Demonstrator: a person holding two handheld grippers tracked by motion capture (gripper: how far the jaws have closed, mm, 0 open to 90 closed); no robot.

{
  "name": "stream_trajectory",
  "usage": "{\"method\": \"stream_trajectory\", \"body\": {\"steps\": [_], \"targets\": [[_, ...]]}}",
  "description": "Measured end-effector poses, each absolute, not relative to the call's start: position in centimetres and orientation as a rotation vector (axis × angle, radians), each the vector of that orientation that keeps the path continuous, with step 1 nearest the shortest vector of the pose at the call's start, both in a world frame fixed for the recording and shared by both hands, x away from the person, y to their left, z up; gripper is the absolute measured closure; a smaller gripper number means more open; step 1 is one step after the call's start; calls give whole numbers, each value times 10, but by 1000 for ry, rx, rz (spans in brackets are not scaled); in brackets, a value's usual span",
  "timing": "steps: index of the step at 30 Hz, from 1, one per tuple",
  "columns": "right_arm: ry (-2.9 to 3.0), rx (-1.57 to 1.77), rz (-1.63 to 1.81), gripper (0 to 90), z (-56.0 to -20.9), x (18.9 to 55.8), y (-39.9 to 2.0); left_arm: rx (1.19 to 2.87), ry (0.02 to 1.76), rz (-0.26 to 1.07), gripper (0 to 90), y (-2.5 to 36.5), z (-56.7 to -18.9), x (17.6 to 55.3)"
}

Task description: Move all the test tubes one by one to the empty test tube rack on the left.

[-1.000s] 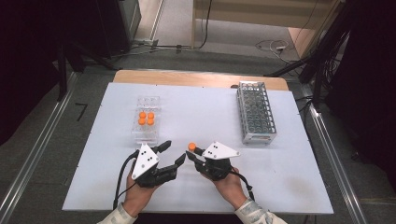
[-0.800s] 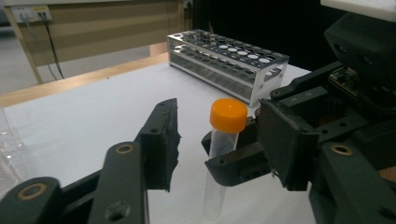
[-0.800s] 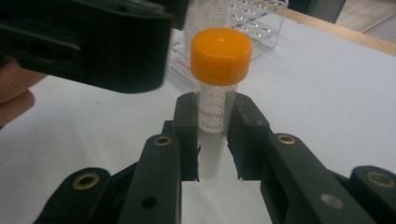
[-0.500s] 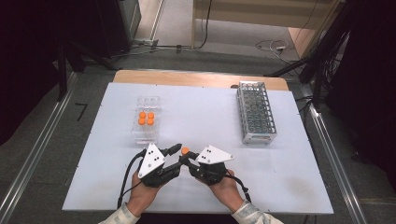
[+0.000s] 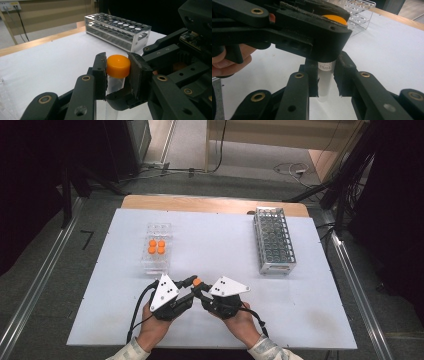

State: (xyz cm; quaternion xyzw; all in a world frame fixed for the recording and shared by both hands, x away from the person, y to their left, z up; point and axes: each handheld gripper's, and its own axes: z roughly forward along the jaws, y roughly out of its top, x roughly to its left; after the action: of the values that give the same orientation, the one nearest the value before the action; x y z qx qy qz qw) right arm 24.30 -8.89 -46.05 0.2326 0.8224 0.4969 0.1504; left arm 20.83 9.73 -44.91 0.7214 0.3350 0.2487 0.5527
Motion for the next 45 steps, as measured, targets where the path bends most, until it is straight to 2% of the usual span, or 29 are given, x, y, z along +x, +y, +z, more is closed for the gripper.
{"method": "stream_trajectory", "body": {"steps": [8, 11, 13, 17, 21, 31, 45], "targets": [[2365, 670, 1427, 709, -460, 243, -90, 1709, 795, 583, 700, 98, -449, 209], [2379, 665, 1425, 621, -460, 243, -89, 1705, 800, 582, 702, 99, -448, 209], [2394, 659, 1417, 501, -460, 244, -89, 1702, 802, 582, 702, 100, -448, 209], [2417, 666, 1399, 378, -460, 247, -92, 1684, 817, 575, 702, 103, -447, 210], [2408, 694, 1386, 326, -460, 250, -99, 1675, 828, 575, 702, 107, -446, 211], [2343, 801, 1369, 252, -456, 257, -131, 1636, 865, 584, 702, 121, -440, 213], [2261, 919, 1341, 240, -455, 258, -179, 1584, 937, 621, 702, 151, -430, 213]]}}
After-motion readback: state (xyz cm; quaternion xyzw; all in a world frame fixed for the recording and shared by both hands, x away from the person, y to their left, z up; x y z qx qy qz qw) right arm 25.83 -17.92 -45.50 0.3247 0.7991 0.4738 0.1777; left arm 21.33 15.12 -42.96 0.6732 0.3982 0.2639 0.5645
